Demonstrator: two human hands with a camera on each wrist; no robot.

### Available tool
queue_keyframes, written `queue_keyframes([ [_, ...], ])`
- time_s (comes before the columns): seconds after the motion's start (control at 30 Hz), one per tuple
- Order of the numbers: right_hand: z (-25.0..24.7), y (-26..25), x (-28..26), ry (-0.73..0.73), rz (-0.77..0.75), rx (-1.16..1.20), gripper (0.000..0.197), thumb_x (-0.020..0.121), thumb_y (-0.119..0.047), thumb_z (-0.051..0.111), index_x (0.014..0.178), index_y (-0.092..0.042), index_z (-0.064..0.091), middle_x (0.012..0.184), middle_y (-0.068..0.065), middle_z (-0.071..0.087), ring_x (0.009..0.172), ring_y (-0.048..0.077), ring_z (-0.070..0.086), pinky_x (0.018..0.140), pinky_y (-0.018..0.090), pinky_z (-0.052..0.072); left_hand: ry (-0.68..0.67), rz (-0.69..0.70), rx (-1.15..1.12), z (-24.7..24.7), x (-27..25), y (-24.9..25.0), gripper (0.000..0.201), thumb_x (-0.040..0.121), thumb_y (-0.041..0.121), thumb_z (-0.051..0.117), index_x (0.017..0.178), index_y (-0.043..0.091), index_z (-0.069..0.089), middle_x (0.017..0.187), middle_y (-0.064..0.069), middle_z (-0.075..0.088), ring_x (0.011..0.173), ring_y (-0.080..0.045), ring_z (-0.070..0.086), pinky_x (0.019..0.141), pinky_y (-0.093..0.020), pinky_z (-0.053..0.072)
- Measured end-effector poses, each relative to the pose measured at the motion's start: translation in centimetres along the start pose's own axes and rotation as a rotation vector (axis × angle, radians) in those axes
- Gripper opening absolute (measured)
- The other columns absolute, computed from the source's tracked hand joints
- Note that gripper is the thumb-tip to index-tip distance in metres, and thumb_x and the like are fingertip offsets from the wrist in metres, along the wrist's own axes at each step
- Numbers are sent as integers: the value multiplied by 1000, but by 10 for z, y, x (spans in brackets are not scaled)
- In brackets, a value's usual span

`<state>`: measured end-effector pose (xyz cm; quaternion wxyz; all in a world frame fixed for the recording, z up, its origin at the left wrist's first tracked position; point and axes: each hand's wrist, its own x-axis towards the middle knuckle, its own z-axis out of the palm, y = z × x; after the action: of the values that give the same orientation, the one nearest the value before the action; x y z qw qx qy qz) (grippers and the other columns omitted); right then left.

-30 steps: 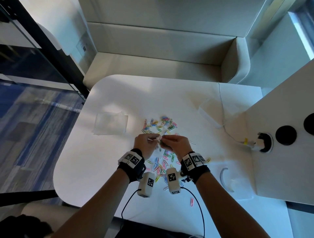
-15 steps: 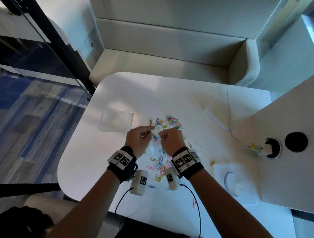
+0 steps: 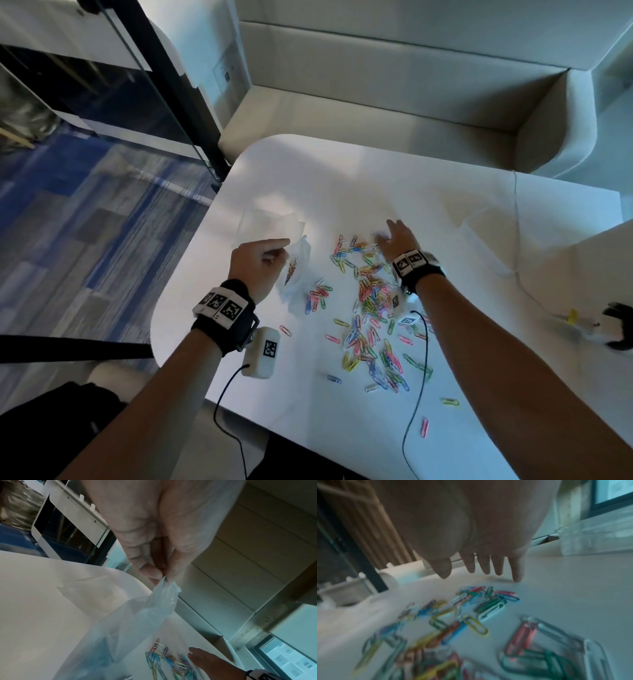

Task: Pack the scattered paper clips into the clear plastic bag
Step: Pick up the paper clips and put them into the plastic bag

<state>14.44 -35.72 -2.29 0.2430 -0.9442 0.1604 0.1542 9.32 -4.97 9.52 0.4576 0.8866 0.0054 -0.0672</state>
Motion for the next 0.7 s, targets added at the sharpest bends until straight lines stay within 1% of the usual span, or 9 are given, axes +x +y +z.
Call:
queue_keyframes([
  [0.17, 27, -7, -17, -80, -115, -231, 63, 97, -46, 35, 151, -17, 17, 161, 9, 5, 147, 31, 8, 118, 49, 16, -20, -99, 33, 7, 0, -11, 25, 87, 12, 67, 111, 15, 77, 98, -4, 78, 89, -14, 73, 93, -24, 54],
  [0.27, 37, -5, -36, -126, -236, -294, 72, 91, -52, 44, 150, -19, 18, 161, 10, 7, 147, 33, 10, 116, 52, 22, -47, -143, 22, 16, 0, -13, 25, 87, 13, 67, 110, 16, 77, 101, -3, 78, 89, -12, 71, 90, -18, 51],
  [0.37, 44, 4, -60, -200, -306, -388, 83, 83, -54, 56, 149, -22, 18, 160, 11, 10, 145, 35, 15, 112, 54, 31, -112, -174, -11, 28, -1, -10, 23, 86, 13, 67, 104, 17, 79, 97, -2, 79, 91, -12, 72, 94, -25, 53],
  [0.4, 45, 7, -70, -200, -323, -408, 80, 84, -50, 59, 148, -21, 21, 159, 11, 12, 144, 36, 18, 110, 53, 35, -133, -182, -17, 33, -2, -9, 21, 85, 13, 67, 101, 18, 80, 94, 0, 79, 92, -12, 72, 95, -27, 54],
  [0.47, 46, 12, -85, -146, -350, -410, 61, 89, -35, 58, 143, -18, 34, 153, 14, 25, 136, 35, 32, 100, 49, 47, -169, -189, -27, 44, -7, -6, 18, 84, 12, 68, 95, 19, 81, 85, 2, 78, 88, -14, 73, 94, -29, 56],
  [0.53, 45, 15, -94, -69, -377, -436, 41, 90, -16, 56, 131, -14, 48, 135, 12, 43, 119, 30, 47, 84, 38, 55, -206, -203, -43, 53, -11, -4, 17, 84, 12, 68, 92, 20, 80, 76, 5, 75, 80, -15, 73, 93, -29, 56],
  [0.57, 43, 15, -98, -47, -387, -451, 35, 89, -8, 56, 124, -13, 53, 125, 10, 48, 111, 27, 50, 79, 33, 54, -220, -215, -56, 57, -14, -3, 17, 83, 12, 68, 92, 21, 79, 74, 4, 75, 78, -15, 72, 92, -29, 57],
  [0.63, 39, 17, -101, -47, -394, -450, 32, 86, 4, 54, 115, -10, 59, 113, 9, 53, 104, 26, 53, 79, 31, 51, -240, -237, -88, 62, -18, 0, 16, 84, 11, 68, 90, 22, 78, 77, 0, 76, 75, -18, 73, 89, -31, 59],
  [0.7, 34, 18, -101, -64, -374, -427, 31, 84, 7, 53, 109, -8, 63, 107, 10, 57, 100, 26, 57, 81, 31, 50, -250, -254, -130, 66, -22, 3, 17, 84, 9, 69, 86, 24, 77, 79, -4, 77, 73, -22, 75, 85, -35, 62],
])
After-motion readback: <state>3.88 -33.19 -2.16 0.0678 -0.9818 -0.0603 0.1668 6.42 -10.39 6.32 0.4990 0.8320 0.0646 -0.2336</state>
